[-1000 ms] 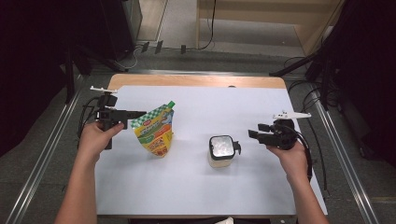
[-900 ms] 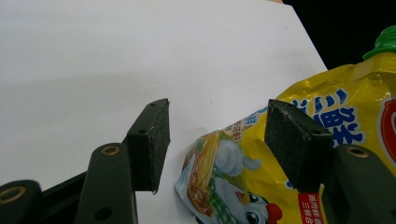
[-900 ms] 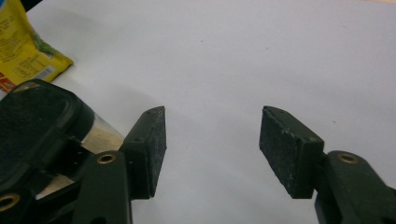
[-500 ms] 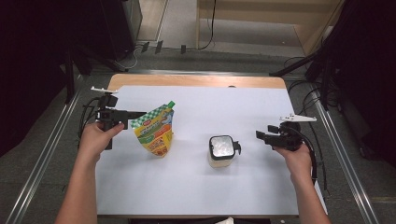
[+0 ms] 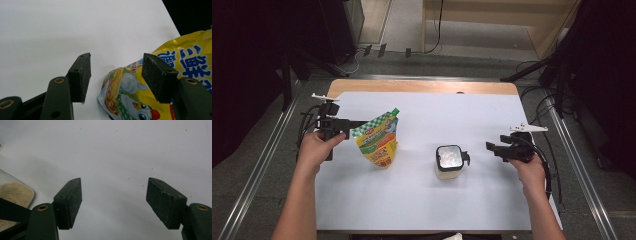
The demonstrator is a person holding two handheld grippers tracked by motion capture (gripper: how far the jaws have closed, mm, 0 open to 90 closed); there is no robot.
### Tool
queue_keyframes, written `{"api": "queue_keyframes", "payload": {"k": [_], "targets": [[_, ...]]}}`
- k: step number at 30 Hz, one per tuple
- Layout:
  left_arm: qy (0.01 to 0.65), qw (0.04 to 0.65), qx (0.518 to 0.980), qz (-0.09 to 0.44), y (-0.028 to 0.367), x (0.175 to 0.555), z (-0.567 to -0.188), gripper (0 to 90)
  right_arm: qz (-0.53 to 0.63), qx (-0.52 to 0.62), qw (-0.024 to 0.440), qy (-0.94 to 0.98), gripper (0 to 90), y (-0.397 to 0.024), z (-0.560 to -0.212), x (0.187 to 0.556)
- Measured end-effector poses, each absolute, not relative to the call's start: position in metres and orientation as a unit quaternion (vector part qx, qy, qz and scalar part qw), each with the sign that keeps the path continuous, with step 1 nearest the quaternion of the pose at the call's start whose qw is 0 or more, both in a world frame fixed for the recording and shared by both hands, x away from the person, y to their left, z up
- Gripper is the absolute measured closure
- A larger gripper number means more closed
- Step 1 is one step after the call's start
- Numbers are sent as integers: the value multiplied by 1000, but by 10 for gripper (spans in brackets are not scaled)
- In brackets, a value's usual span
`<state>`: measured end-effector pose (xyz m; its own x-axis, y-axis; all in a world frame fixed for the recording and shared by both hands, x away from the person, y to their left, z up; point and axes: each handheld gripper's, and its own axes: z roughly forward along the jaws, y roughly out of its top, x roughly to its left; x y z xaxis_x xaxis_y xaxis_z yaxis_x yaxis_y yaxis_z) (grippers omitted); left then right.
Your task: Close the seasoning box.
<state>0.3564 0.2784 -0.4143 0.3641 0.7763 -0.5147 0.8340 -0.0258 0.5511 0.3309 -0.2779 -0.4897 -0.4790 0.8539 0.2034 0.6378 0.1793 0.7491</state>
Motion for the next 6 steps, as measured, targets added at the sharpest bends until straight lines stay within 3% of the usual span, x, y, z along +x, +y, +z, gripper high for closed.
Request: {"api": "queue_keyframes", "payload": {"k": [6], "targets": [[566, 410, 714, -36, 280, 357, -418, 414, 406, 491, 131, 760, 279, -276, -491, 331]]}}
